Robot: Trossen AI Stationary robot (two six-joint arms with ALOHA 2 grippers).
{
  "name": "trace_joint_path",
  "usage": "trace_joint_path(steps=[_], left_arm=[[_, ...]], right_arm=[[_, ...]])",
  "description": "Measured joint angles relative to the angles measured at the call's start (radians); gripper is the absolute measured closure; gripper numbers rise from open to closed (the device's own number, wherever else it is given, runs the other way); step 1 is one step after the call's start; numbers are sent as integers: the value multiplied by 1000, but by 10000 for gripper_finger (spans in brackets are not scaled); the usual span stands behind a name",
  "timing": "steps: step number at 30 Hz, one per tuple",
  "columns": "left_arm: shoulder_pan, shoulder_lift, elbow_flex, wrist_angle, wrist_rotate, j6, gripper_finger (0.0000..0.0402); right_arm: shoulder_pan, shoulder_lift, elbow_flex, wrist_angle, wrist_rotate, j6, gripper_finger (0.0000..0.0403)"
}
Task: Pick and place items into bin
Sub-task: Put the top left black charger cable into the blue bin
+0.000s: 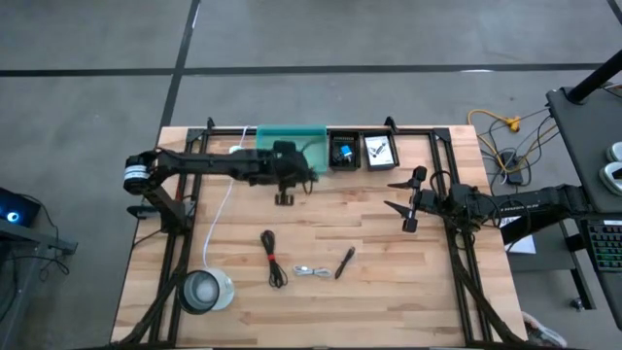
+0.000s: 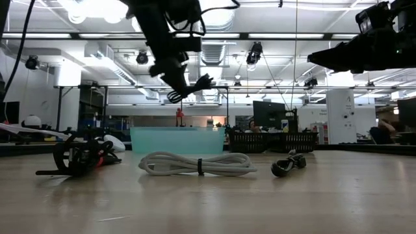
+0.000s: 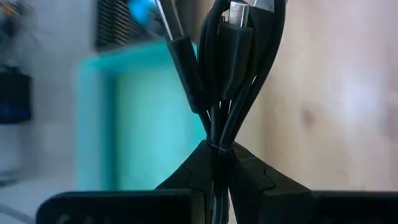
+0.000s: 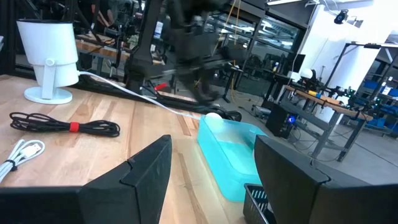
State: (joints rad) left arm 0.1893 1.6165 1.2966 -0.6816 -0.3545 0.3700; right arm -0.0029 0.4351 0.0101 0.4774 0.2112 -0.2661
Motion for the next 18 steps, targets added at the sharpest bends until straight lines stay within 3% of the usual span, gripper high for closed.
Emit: trace_joint_path(steps=[9, 18], left_arm=[[182, 0, 1, 88, 5, 84, 382], [245, 0, -8, 88, 10, 84, 382]], right_arm=[[0, 0, 0, 0, 0, -2, 188], [0, 0, 0, 0, 0, -4, 188]])
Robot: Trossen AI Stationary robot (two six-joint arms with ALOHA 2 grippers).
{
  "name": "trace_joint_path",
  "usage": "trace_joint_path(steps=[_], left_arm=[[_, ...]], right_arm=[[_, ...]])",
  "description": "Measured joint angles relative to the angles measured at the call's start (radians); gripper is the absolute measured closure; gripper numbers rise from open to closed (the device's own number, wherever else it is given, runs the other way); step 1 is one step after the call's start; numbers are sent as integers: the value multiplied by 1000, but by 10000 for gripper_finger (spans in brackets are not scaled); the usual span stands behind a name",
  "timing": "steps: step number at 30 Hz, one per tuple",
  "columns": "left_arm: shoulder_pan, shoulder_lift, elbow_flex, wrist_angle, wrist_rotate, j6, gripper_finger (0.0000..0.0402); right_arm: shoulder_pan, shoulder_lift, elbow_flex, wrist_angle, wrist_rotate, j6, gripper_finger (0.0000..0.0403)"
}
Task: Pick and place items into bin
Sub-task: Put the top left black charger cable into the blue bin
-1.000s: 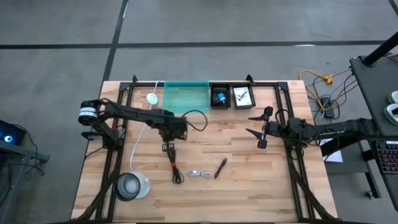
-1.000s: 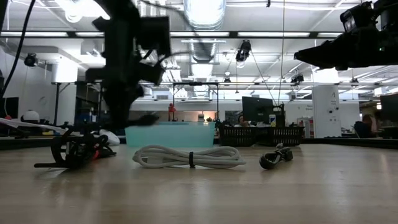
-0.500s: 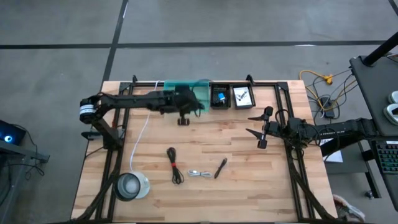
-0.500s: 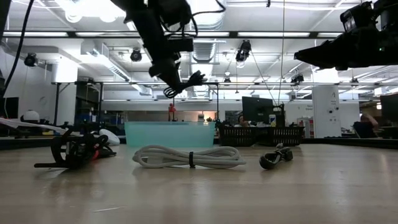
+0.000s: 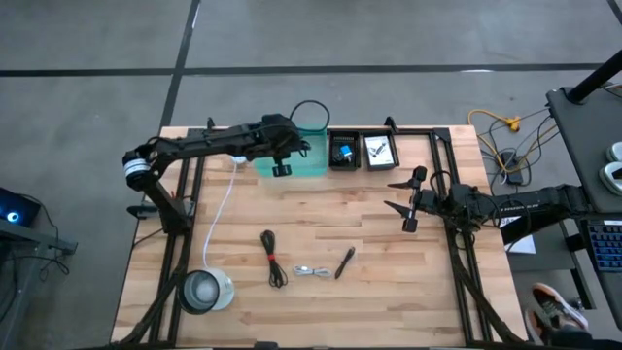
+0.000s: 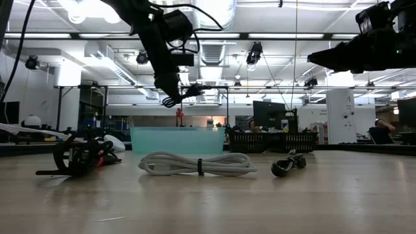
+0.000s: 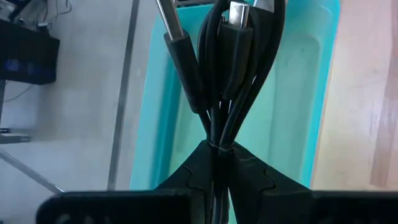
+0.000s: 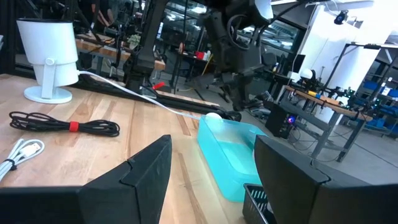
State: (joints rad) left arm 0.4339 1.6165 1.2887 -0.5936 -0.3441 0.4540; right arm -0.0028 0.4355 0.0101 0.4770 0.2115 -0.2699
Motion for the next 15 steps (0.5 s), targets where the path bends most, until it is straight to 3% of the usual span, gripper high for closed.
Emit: trace_joint_path(steps=[15], left_arm=[[32, 0, -91, 12, 36, -2, 382]], right_arm=[[0, 0, 0, 0, 0, -3, 188]])
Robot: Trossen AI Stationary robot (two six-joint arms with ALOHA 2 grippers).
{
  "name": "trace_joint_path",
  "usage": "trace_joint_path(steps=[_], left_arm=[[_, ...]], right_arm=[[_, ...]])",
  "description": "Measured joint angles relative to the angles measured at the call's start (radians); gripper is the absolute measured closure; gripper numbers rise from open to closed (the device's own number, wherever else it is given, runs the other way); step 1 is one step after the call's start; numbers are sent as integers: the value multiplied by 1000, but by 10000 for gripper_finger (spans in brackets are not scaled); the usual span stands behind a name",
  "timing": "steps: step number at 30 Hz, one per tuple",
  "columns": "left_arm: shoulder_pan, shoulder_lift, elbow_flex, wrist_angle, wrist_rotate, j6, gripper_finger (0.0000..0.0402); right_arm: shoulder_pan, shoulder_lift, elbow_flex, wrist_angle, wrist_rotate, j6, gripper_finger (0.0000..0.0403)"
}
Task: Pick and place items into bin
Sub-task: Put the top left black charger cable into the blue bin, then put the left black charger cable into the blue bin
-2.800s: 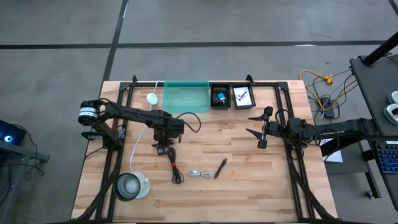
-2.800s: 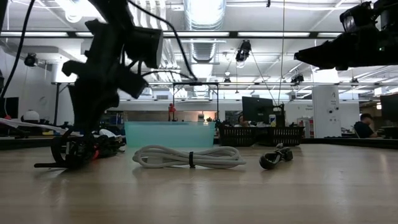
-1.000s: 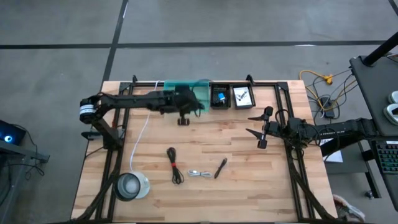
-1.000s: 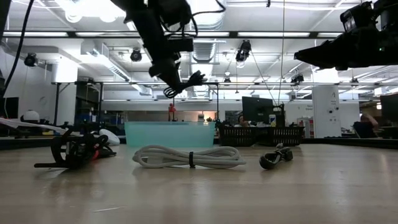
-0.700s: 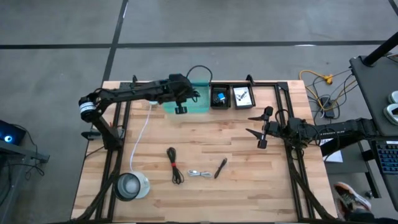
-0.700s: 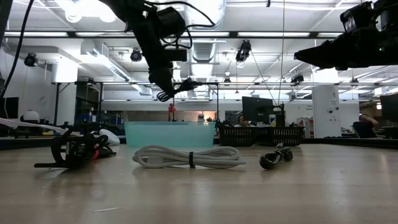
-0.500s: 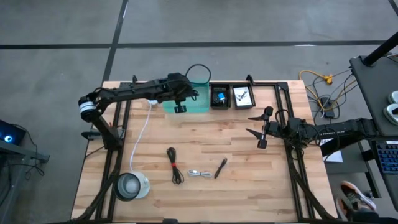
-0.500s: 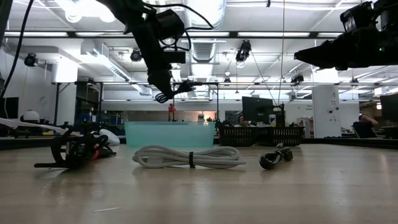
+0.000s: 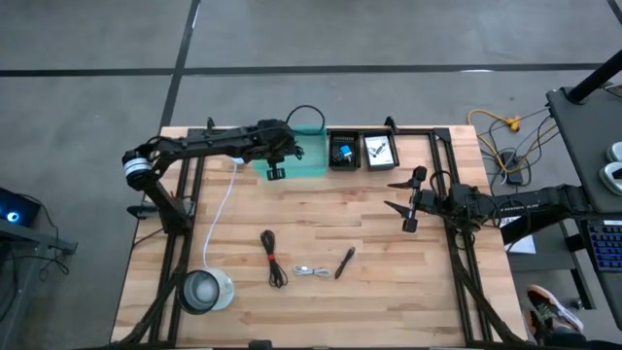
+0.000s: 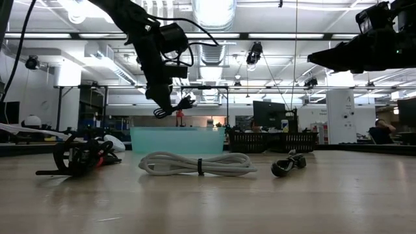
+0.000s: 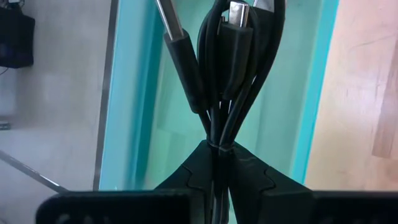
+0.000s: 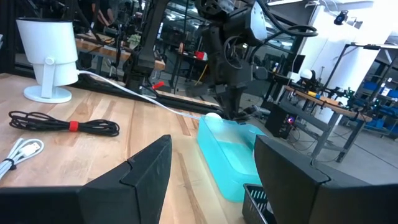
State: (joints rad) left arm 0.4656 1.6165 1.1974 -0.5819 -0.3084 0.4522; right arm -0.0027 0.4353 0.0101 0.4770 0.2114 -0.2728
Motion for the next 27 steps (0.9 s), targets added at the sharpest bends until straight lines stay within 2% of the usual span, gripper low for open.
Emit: trace_joint_path(steps=[6, 12, 17, 24, 27], left_arm=[[0, 0, 0, 7, -18, 0, 362], [0, 0, -1, 47, -41, 1, 320], [0, 0, -1, 56, -42, 8, 269], [-12, -1, 6, 50, -41, 25, 179], [-33, -2, 15, 49, -41, -16, 151]], right_arm=[[0, 0, 0, 0, 0, 0, 188], [0, 0, 0, 0, 0, 0, 188], [0, 0, 0, 0, 0, 0, 188], [0, 0, 0, -1, 0, 0, 188], [0, 0, 0, -1, 0, 0, 188]])
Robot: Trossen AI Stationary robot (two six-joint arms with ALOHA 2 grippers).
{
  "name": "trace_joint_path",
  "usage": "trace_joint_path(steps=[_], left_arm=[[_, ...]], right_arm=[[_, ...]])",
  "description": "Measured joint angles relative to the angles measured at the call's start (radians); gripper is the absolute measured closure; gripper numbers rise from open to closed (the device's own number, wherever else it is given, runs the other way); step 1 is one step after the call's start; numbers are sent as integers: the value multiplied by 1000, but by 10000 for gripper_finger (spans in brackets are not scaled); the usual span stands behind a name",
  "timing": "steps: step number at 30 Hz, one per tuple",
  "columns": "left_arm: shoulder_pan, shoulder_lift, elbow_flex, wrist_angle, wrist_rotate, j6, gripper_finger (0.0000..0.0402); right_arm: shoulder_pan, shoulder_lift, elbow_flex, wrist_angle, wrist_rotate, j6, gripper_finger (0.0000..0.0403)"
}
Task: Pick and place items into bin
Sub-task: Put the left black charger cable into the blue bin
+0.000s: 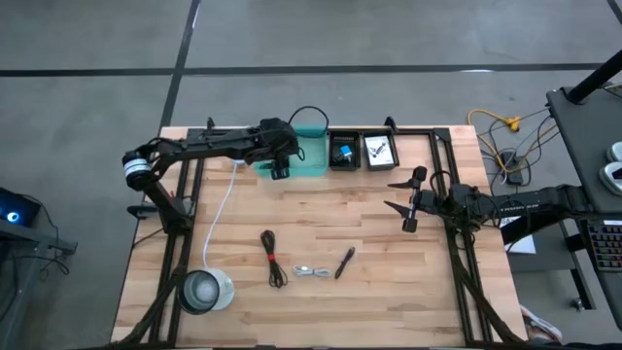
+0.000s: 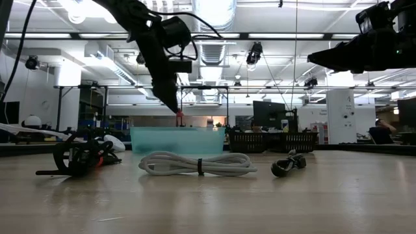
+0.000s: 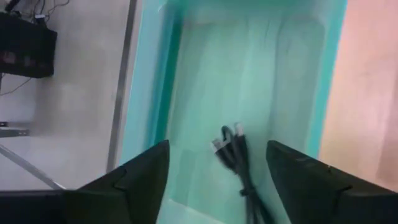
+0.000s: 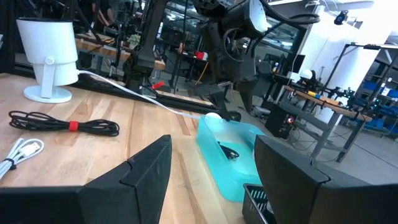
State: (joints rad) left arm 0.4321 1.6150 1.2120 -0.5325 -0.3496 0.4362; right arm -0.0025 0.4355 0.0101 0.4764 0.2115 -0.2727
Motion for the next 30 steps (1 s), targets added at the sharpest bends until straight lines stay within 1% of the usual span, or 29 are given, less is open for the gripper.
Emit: trace_joint_path(steps=[4, 9, 12, 14, 19, 21, 24, 30], left_arm=[[-46, 0, 21, -20, 1, -143, 135], [-120, 0, 65, -128, 17, -384, 134], [-168, -1, 81, -193, 100, -521, 134], [-197, -2, 84, -231, 167, -642, 134], [-264, -2, 84, -305, 328, -1036, 134], [-292, -2, 82, -331, 371, -1177, 134], [-344, -2, 72, -379, 386, -1372, 134], [-446, 1, 44, -404, 386, -1658, 134]], right_arm=[[0, 0, 0, 0, 0, 0, 188], [0, 0, 0, 0, 0, 0, 188], [0, 0, 0, 0, 0, 0, 188], [0, 0, 0, 0, -1, 7, 188], [0, 0, 0, 0, -2, 7, 188], [0, 0, 0, 1, -2, 7, 188], [0, 0, 0, 0, -2, 7, 188], [0, 0, 0, 0, -2, 10, 188]])
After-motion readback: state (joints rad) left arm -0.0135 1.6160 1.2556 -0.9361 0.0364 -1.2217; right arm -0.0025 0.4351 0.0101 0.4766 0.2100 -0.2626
